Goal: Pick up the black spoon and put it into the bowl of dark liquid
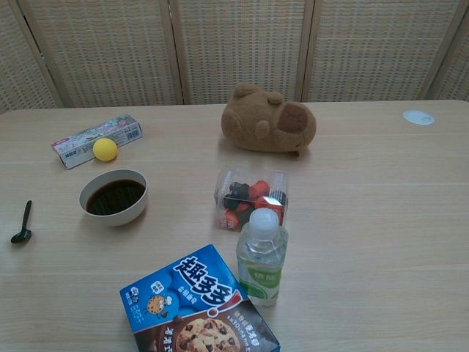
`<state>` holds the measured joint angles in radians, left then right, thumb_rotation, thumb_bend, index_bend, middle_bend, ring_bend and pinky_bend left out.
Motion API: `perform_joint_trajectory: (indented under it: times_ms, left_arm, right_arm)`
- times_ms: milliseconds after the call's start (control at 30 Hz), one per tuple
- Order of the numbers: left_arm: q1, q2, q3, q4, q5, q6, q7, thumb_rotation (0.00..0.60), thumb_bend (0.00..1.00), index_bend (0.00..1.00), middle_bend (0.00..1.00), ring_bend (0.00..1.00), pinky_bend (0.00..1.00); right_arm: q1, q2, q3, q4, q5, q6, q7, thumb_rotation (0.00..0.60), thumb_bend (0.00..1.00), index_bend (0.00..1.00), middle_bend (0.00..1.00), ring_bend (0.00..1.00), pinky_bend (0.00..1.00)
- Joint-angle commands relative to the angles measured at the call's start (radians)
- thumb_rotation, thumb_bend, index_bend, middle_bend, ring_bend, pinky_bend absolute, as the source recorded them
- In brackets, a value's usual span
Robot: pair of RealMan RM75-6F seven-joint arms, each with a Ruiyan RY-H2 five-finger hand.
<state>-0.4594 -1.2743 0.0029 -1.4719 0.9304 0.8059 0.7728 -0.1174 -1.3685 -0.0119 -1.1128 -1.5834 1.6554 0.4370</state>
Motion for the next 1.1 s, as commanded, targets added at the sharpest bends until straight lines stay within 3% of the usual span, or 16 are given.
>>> perform_joint_trajectory:
  times_ms: [33,1100]
  left_arm:
    - [-0.011,-0.011,0.009,0.008,-0.011,-0.003,0.002,0.600,1.00,0.16,0.67,0.47,0.49]
    - [-0.137,-0.102,0.052,0.011,-0.092,0.032,0.016,0.600,1.00,0.16,0.66,0.47,0.49]
  right_arm:
    - [-0.001,0.001,0.000,-0.001,0.000,0.001,-0.001,0.600,0.30,0.43,0.30,0.15,0.24]
    - [-0.030,0.016,0.004,-0.002,0.020,0.011,0.004,0.600,0.30,0.43,0.30,0.15,0.24]
